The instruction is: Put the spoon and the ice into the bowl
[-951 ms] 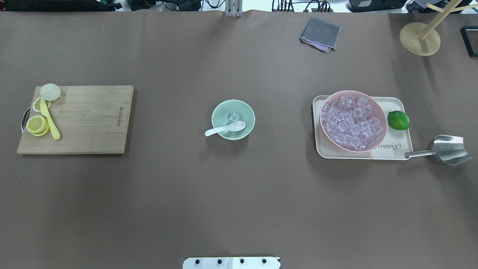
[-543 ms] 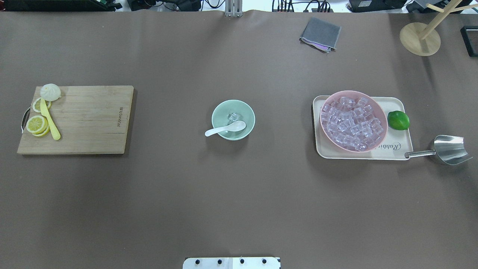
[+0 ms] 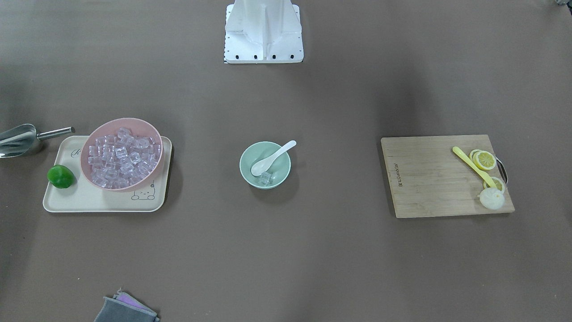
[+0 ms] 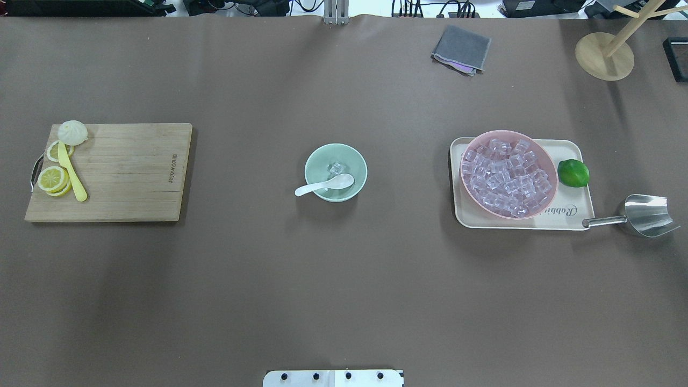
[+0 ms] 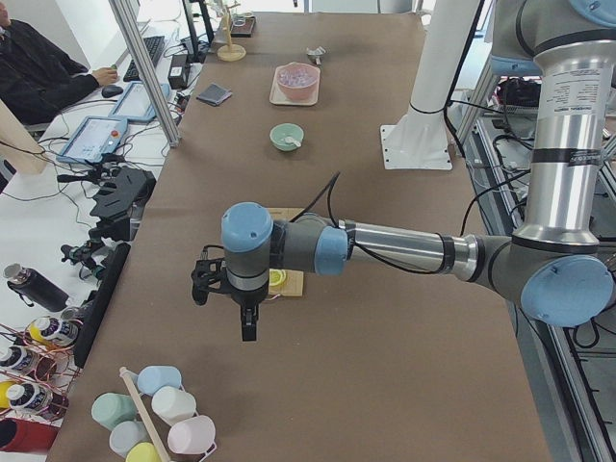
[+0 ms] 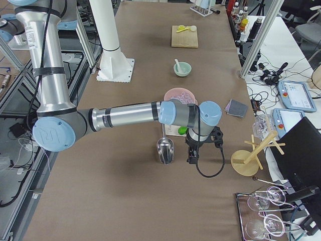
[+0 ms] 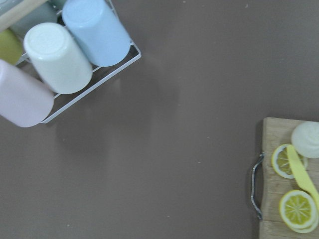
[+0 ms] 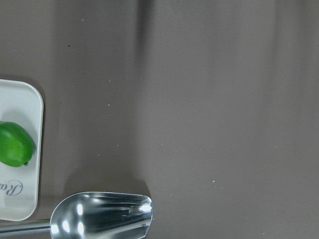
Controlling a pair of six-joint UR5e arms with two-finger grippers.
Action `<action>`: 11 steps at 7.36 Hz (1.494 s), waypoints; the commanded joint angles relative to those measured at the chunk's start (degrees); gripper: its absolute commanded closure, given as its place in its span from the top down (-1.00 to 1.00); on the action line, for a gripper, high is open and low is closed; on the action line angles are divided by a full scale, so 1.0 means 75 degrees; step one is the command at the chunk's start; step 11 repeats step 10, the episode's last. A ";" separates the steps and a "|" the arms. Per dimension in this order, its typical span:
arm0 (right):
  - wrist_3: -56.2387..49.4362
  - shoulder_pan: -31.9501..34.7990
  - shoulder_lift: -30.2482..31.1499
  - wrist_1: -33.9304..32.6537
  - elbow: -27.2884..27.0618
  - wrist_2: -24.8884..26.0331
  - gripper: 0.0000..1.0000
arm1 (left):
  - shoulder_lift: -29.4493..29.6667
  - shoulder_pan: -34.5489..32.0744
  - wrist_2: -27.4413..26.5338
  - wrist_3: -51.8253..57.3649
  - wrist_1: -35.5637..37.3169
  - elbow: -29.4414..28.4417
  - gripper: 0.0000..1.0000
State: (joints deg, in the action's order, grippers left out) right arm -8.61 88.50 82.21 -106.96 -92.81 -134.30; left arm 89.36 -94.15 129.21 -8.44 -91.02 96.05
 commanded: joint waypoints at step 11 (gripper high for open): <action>0.0035 0.0001 0.0125 -0.0001 -0.0011 -0.0058 1.00 | 0.0038 0.0038 -0.0166 -0.0023 -0.0321 -0.0069 0.96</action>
